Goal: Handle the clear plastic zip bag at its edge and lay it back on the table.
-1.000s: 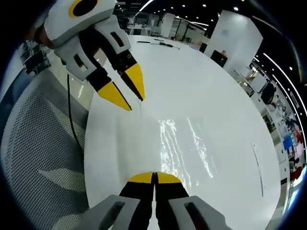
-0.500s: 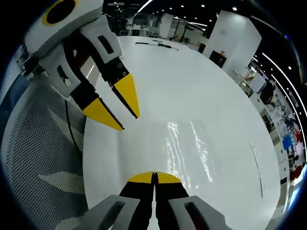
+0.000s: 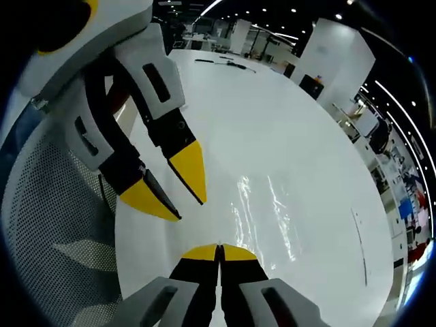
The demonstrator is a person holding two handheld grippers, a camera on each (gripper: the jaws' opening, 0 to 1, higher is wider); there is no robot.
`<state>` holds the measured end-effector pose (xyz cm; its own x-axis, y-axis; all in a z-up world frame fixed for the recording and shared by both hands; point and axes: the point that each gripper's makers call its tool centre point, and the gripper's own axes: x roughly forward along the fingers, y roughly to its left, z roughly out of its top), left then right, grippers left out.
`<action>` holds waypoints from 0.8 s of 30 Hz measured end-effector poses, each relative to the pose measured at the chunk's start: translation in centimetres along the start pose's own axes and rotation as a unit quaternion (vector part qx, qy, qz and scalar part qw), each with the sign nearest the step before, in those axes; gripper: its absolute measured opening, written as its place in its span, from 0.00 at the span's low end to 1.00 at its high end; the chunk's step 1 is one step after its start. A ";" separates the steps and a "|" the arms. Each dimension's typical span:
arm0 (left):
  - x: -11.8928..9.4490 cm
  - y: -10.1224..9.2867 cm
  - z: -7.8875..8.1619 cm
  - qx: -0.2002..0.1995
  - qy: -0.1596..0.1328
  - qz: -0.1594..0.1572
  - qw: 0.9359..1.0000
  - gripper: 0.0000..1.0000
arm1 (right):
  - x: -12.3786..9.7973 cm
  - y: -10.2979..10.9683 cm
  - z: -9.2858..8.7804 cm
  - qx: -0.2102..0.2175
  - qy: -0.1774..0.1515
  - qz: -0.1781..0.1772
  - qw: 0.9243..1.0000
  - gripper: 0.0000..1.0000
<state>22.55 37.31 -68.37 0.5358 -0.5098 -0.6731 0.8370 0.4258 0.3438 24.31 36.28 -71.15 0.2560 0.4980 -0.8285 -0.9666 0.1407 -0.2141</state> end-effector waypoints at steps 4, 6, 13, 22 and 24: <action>0.7 -0.2 0.2 -0.003 0.000 -0.012 1.000 0.10 | -0.1 -0.1 0.1 -0.002 -0.002 -0.001 1.000 0.00; 1.0 -0.3 0.2 -0.002 0.000 -0.012 1.000 0.10 | -0.1 -0.2 0.1 -0.003 -0.004 -0.001 1.000 0.00; 1.5 -0.1 0.8 0.027 0.008 -0.008 1.000 0.09 | -0.5 -0.7 0.1 -0.006 -0.003 -0.004 1.000 0.00; 2.2 -0.9 0.0 0.032 0.022 -0.009 0.999 0.00 | -0.5 -0.9 0.1 -0.001 -0.006 -0.007 1.000 0.00; 2.2 -0.8 0.0 0.036 0.022 -0.003 0.999 0.00 | -0.6 -0.7 0.2 -0.001 -0.005 -0.006 1.000 0.00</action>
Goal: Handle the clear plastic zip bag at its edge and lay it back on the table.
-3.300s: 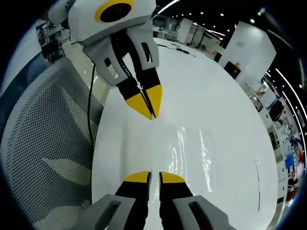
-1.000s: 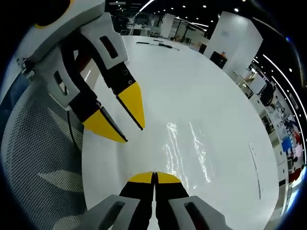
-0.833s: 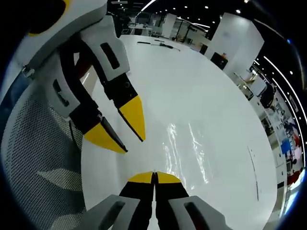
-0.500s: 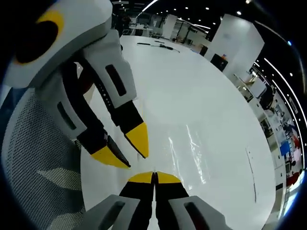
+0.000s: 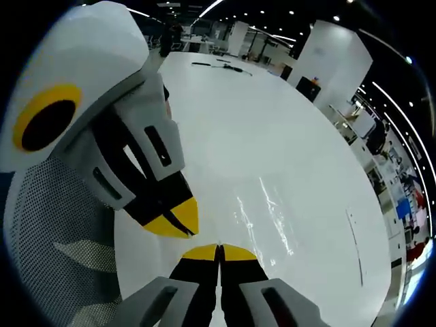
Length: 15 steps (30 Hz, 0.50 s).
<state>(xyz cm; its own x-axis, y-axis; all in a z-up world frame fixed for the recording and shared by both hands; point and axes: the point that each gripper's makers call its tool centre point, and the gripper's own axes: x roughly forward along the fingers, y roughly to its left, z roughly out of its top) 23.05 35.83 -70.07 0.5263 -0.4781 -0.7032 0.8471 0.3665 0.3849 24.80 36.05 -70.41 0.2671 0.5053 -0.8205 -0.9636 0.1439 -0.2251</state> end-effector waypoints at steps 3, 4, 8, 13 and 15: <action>-0.1 0.1 -0.1 0.002 0.003 0.003 1.000 0.00 | 0.0 0.2 0.0 0.001 0.000 0.002 1.000 0.00; -0.1 0.1 -0.1 0.002 0.004 0.003 1.000 0.00 | 0.1 0.2 0.0 0.001 0.000 0.002 1.000 0.00; 0.0 -0.1 -0.5 0.006 0.009 0.001 1.000 0.00 | 0.1 0.2 0.2 0.005 -0.001 0.002 1.000 0.00; 0.4 -0.3 -0.9 0.012 0.012 0.000 1.000 0.00 | 0.3 -0.1 0.4 0.016 -0.001 -0.003 1.000 0.00; 0.4 -0.4 -0.9 0.009 0.013 -0.001 1.000 0.00 | 0.3 -0.1 0.4 0.024 0.000 -0.005 1.000 0.00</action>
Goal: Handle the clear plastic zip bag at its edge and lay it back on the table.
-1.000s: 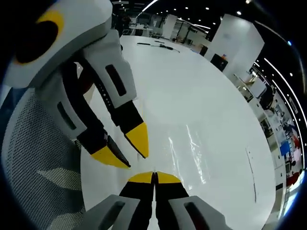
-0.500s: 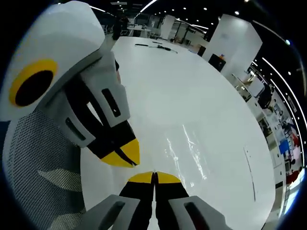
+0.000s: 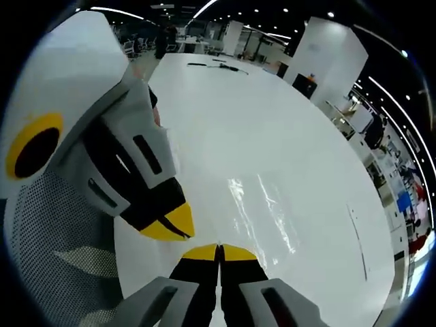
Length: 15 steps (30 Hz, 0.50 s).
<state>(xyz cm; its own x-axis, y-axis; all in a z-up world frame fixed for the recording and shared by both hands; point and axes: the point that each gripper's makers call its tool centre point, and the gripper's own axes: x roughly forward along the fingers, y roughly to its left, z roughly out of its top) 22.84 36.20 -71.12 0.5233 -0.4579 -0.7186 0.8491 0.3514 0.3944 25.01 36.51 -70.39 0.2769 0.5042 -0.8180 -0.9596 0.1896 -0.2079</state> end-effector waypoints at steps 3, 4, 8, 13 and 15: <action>0.2 -0.3 -0.1 0.002 0.002 0.001 1.000 0.00 | -0.1 0.0 0.1 0.007 0.001 -0.003 1.000 0.00; 0.2 -0.3 -0.1 0.001 0.002 -0.001 1.000 0.00 | -0.1 0.0 0.1 0.007 0.001 -0.005 1.000 0.00; 0.4 -0.8 -0.2 0.000 0.002 -0.004 1.000 0.00 | 0.0 -0.5 0.2 0.015 -0.003 -0.016 1.000 0.00; 0.4 -1.6 -0.3 0.003 0.005 -0.009 1.000 0.00 | 0.0 -0.9 0.2 0.033 -0.004 -0.026 0.999 0.00; 0.4 -1.9 -0.2 0.003 0.005 -0.010 1.000 0.00 | 0.2 -1.2 0.1 0.038 -0.004 -0.029 0.999 0.00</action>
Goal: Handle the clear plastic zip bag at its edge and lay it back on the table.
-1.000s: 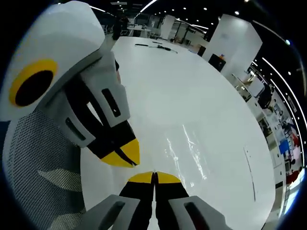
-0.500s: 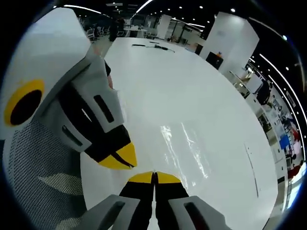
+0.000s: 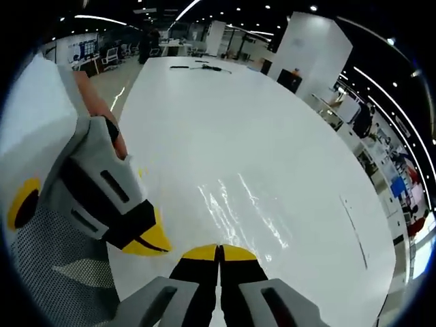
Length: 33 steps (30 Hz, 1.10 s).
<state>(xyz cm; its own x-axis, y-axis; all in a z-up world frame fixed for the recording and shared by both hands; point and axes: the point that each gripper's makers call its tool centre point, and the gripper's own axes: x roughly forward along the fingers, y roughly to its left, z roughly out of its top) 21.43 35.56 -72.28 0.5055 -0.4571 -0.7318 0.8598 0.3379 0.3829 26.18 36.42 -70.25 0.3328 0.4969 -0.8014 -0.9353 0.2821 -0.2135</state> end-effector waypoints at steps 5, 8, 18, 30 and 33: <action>-0.1 -0.4 0.1 0.001 0.000 -0.004 1.000 0.00 | -0.2 -0.2 0.1 0.007 -0.003 -0.008 1.000 0.00; 0.0 -0.6 0.0 0.003 0.001 -0.006 1.000 0.00 | -0.2 -0.5 0.3 0.018 -0.008 -0.014 1.000 0.00; 0.3 -1.1 -0.2 -0.002 0.002 -0.012 1.000 0.00 | -0.7 -1.1 0.8 0.024 -0.018 -0.028 0.999 0.00; 0.6 -1.4 -0.6 -0.010 0.002 -0.015 1.000 0.00 | -0.7 -1.5 0.7 0.025 -0.020 -0.033 0.999 0.00; 0.5 -1.4 -0.6 -0.010 0.001 -0.015 1.000 0.00 | -0.8 -1.6 0.8 0.026 -0.021 -0.034 0.999 0.00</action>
<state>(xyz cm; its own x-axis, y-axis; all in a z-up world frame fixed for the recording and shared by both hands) 20.46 35.31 -73.50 0.4791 -0.4649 -0.7445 0.8731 0.3398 0.3497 27.47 36.25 -68.84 0.4003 0.5093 -0.7618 -0.9037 0.3570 -0.2363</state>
